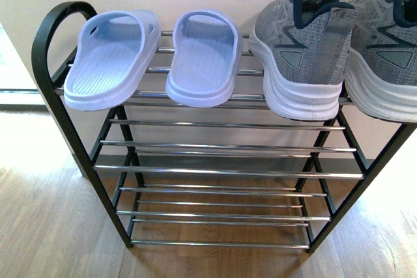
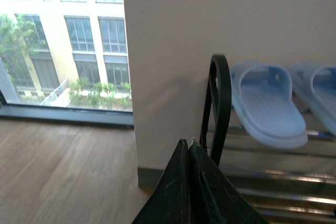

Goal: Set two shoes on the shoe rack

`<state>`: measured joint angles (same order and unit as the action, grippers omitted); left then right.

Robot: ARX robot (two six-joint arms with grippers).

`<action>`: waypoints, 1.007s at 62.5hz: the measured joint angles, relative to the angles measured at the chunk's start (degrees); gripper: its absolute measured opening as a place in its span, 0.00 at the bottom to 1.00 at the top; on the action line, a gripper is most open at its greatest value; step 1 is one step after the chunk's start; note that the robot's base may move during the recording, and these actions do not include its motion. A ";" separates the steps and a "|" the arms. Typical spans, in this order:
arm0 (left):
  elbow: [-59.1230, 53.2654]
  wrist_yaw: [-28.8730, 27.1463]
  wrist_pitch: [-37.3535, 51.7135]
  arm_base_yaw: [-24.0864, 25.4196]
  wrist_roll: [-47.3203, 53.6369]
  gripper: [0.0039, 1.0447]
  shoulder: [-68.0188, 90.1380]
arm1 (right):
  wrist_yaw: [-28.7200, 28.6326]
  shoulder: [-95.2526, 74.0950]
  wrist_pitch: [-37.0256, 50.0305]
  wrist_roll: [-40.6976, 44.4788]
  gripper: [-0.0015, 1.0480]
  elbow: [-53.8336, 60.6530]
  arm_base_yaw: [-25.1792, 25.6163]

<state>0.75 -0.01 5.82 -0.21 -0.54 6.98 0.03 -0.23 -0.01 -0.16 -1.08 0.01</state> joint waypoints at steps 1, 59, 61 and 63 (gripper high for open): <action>0.00 0.02 -3.32 0.00 0.00 0.01 -2.56 | 0.02 0.00 0.00 0.00 0.91 0.00 0.00; 0.02 0.02 -5.84 0.07 0.04 0.90 -6.05 | 0.00 0.02 0.00 0.00 0.91 0.00 0.00; 0.00 0.02 -5.84 0.07 0.22 0.93 -6.05 | 0.00 0.02 0.00 0.00 0.91 0.00 0.00; 0.02 0.00 -5.84 0.07 0.22 0.91 -6.05 | 0.00 0.02 0.00 0.00 0.91 0.00 0.00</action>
<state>0.78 -0.01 -0.01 -0.14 -0.32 0.93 0.03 -0.21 -0.01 -0.16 -1.08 0.01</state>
